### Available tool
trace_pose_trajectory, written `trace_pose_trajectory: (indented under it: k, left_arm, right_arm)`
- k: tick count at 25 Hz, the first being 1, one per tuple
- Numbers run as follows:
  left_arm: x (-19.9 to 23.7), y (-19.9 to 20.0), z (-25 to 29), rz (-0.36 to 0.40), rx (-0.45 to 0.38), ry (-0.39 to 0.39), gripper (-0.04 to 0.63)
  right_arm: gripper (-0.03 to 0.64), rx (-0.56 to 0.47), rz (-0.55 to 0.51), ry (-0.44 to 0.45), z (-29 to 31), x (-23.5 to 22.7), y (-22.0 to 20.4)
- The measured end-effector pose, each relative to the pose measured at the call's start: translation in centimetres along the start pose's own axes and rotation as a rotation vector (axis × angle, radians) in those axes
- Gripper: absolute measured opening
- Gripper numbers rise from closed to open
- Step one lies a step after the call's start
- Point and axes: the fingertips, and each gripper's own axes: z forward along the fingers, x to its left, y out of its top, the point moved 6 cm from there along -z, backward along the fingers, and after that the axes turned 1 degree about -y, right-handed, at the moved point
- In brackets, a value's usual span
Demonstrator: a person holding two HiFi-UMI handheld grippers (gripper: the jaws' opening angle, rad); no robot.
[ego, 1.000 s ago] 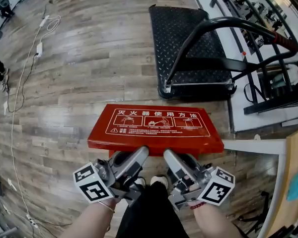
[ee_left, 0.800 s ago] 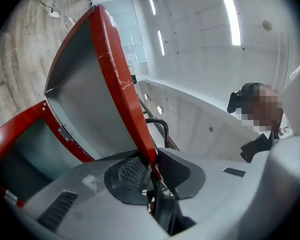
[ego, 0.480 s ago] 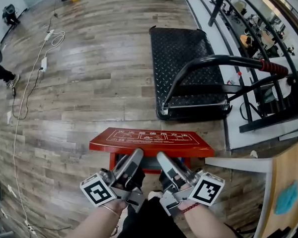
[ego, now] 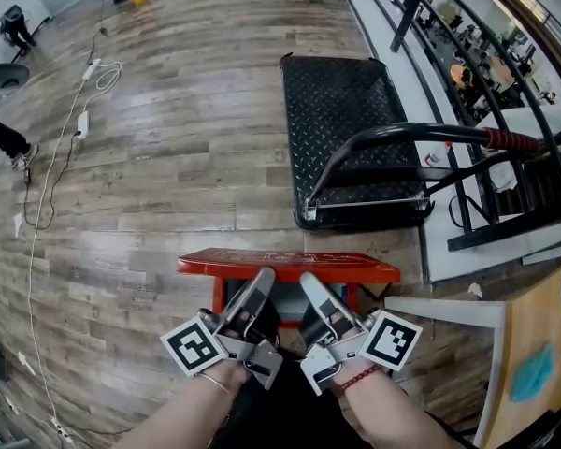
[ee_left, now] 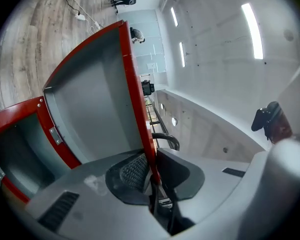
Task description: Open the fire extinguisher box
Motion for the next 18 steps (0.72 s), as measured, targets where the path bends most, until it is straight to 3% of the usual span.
trace_pose_trajectory:
  k: [7, 18]
  left_arm:
    - [0.1, 2.4, 2.0, -0.036, 0.081, 0.01, 0.04]
    - [0.7, 4.0, 4.6, -0.114, 0.114, -0.019, 0.032]
  right_arm:
    - [0.046, -0.079, 0.058, -0.015, 2.1, 0.5, 1.2]
    - [0.04, -0.196, 0.125, -0.02, 4.2, 0.3, 3.0]
